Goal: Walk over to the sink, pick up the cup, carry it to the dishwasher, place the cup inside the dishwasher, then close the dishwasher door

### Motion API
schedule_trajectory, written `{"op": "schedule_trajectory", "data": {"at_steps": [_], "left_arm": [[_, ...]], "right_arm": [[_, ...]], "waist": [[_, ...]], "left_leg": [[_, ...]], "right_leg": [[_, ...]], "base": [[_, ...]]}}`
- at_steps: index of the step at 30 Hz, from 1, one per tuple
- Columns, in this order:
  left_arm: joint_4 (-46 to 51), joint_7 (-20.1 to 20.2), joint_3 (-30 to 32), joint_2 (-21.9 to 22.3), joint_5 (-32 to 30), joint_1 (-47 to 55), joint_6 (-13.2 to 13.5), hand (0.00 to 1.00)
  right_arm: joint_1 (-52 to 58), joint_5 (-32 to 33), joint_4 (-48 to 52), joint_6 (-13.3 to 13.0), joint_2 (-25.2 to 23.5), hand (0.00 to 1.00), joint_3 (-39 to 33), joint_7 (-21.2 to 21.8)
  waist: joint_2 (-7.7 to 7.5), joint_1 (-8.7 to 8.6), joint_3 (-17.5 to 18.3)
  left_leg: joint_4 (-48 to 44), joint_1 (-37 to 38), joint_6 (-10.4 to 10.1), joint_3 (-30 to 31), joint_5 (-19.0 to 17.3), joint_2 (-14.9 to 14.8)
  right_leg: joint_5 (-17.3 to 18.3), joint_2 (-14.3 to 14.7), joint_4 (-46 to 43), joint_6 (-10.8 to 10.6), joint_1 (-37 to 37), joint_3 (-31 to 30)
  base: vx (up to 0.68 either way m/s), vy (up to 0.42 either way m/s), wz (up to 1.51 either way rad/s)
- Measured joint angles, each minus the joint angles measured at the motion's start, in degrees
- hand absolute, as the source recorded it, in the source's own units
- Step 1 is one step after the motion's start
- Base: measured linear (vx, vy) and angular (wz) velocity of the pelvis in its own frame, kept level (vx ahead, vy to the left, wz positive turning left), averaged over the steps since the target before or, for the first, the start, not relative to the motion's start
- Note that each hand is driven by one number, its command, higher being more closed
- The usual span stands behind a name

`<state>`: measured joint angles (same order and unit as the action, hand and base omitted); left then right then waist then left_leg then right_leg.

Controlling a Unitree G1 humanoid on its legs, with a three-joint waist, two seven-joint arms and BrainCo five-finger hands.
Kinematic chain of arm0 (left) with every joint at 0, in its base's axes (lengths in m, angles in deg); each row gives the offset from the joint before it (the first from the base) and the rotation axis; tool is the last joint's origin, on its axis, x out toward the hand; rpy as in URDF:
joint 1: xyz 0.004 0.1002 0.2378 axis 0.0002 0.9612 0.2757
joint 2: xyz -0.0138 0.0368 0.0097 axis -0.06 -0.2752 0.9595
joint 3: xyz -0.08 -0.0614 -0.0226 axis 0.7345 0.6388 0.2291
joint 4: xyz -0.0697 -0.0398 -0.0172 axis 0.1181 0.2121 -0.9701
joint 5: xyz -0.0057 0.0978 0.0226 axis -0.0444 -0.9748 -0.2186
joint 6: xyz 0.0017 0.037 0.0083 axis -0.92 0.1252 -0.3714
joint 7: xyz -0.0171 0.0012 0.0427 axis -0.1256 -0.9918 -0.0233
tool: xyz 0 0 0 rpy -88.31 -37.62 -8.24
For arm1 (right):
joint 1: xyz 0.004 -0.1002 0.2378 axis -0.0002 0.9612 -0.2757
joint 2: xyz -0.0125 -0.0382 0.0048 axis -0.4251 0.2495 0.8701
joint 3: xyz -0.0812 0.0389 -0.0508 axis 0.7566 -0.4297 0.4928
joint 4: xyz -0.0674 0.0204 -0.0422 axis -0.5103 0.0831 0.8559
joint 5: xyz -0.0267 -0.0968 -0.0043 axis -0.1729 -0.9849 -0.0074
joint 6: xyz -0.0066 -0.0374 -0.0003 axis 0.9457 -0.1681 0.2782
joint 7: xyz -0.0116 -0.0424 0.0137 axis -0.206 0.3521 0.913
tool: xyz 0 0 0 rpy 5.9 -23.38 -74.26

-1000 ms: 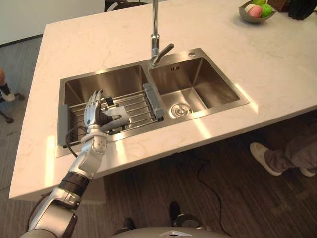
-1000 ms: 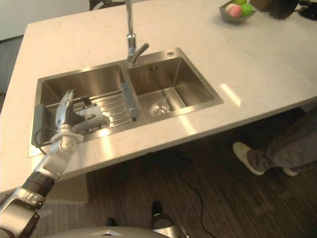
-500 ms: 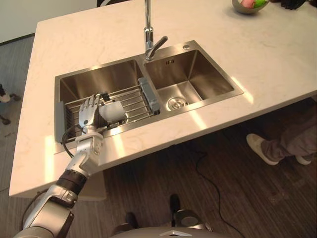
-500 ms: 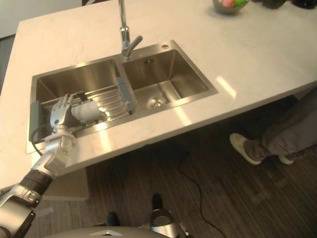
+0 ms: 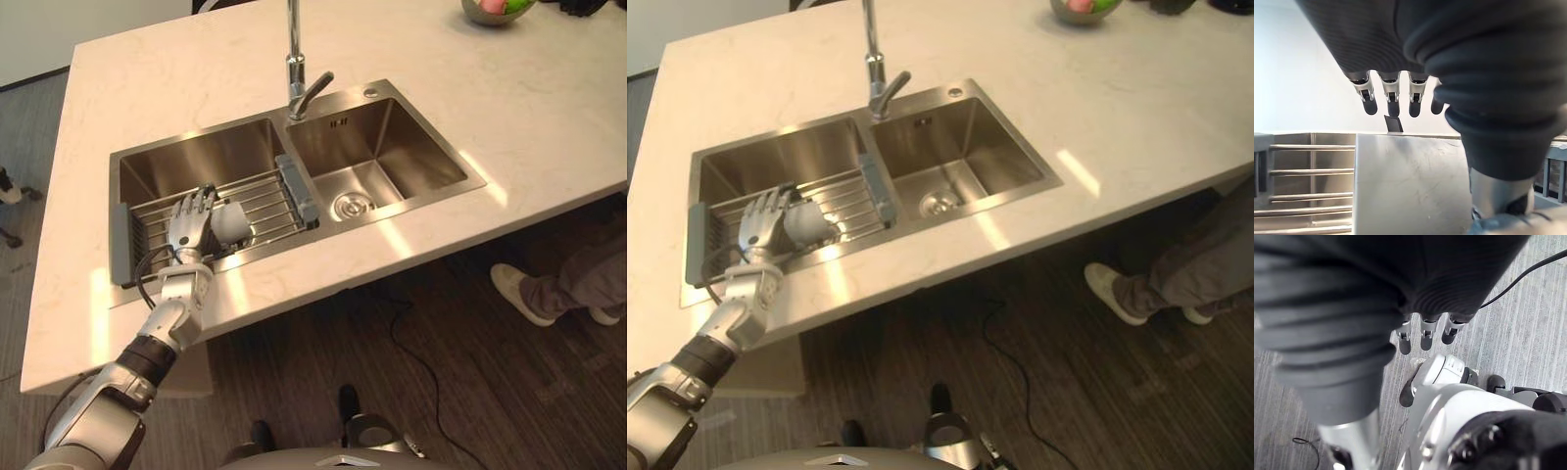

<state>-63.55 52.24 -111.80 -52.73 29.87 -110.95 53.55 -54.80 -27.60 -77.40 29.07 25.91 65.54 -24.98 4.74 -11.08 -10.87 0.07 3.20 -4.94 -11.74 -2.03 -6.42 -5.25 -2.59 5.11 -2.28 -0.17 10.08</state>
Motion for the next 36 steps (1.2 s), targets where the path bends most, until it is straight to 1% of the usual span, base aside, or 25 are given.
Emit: {"op": "schedule_trajectory", "data": {"at_steps": [5,7,9,13,16,20,22,26,29,33,36], "left_arm": [[0.08,0.61,-0.56,0.0,0.22,-0.26,-0.36,0.0],[0.04,1.5,-0.61,-0.01,-0.33,-0.32,-0.43,0.0],[-0.03,3.26,-0.9,-0.03,-1.34,-0.45,-0.58,0.0],[-0.02,7.93,-1.5,-0.41,-0.54,-1.24,-0.93,0.0],[0.02,9.49,-2.14,-1.01,1.08,-1.47,-0.93,0.0],[-0.01,10.63,-2.27,-1.04,1.22,-1.55,-1.53,0.0],[0.07,11.72,-2.25,-1.09,1.22,-1.62,-1.75,0.0],[0.1,14.73,-2.25,-1.12,1.22,-1.97,-2.05,0.0],[0.19,16.14,-2.27,-1.22,1.79,-1.99,-2.05,0.0],[0.2,17.16,-2.41,-1.77,4.38,-2.19,-2.43,0.0],[0.01,17.51,-2.29,-1.98,5.07,-2.21,-2.37,0.0]], "right_arm": [[-0.01,-0.01,-1.09,0.68,0.13,0.0,-1.06,0.14],[-0.02,-0.03,-1.08,0.74,0.13,0.0,-1.08,0.25],[-0.02,-0.04,-1.08,0.72,0.13,0.0,-1.08,0.28],[-0.05,-0.02,-1.05,0.65,0.19,0.0,-1.03,0.23],[-0.07,0.05,-1.05,0.66,0.39,0.0,-0.95,0.1],[-0.06,0.08,-1.01,0.68,0.5,0.0,-0.89,0.05],[-0.07,0.13,-0.94,0.69,0.53,0.0,-0.78,0.07],[-0.06,0.62,-0.8,0.81,0.59,0.0,-0.5,0.16],[-0.06,0.71,-0.67,0.83,0.6,0.0,-0.35,0.19],[-0.1,2.16,-0.45,0.94,0.85,0.0,0.3,0.17],[-0.1,2.46,-0.24,0.97,0.91,0.0,0.75,0.09]], "waist": [[-0.16,-0.06,-0.1],[-0.33,-0.15,-0.22],[-0.36,-0.19,-0.24],[-0.22,-0.19,-0.31],[0.04,-0.26,-0.41],[0.25,-0.4,-0.62],[0.29,-0.54,-0.63],[0.32,-0.67,-0.65],[0.43,-0.67,-0.69],[0.64,-0.82,-0.78],[0.77,-1.09,-0.89]], "left_leg": [[0.0,0.01,0.05,0.14,-0.03,0.05],[0.0,0.07,0.06,0.14,-0.05,0.07],[0.01,0.14,0.04,0.12,-0.09,0.07],[0.02,0.27,0.03,-0.02,-0.19,0.07],[0.03,0.42,-0.09,-0.15,-0.38,0.1],[0.03,0.79,-0.01,-0.28,-0.52,0.12],[0.03,0.79,-0.34,-0.29,-0.8,0.17],[0.03,0.8,-0.22,-0.34,-0.95,0.35],[0.02,0.91,-0.16,-0.37,-1.06,0.42],[0.02,1.03,-0.14,-0.38,-1.08,0.43],[0.02,1.11,-0.14,-0.38,-1.1,0.44]], "right_leg": [[0.18,-0.12,0.0,-0.26,-0.09,0.1],[0.19,-0.14,0.0,-0.28,-0.15,0.09],[0.21,-0.14,0.0,-0.3,-0.19,0.06],[0.26,-0.14,0.0,-0.38,-0.24,-0.06],[0.25,-0.13,0.0,-0.36,-0.31,-0.17],[0.28,-0.12,0.0,-0.4,-0.61,-0.24],[0.42,-0.12,0.0,-0.59,-0.61,-0.25],[0.6,-0.17,0.0,-0.84,-0.62,-0.31],[0.59,-0.23,-0.01,-0.83,-0.71,-0.34],[0.58,-0.22,-0.01,-0.81,-0.82,-0.34],[0.6,-0.22,-0.01,-0.84,-0.91,-0.35]], "base": [[0.0,0.0,0.0],[0.0,0.0,0.0],[0.0,0.0,0.0],[0.0,0.0,0.0],[0.0,0.0,0.0],[0.0,0.0,0.0],[0.0,0.0,0.0],[0.0,0.0,0.0],[0.0,0.0,0.0],[0.0,0.0,0.0],[0.0,0.0,0.0]]}}
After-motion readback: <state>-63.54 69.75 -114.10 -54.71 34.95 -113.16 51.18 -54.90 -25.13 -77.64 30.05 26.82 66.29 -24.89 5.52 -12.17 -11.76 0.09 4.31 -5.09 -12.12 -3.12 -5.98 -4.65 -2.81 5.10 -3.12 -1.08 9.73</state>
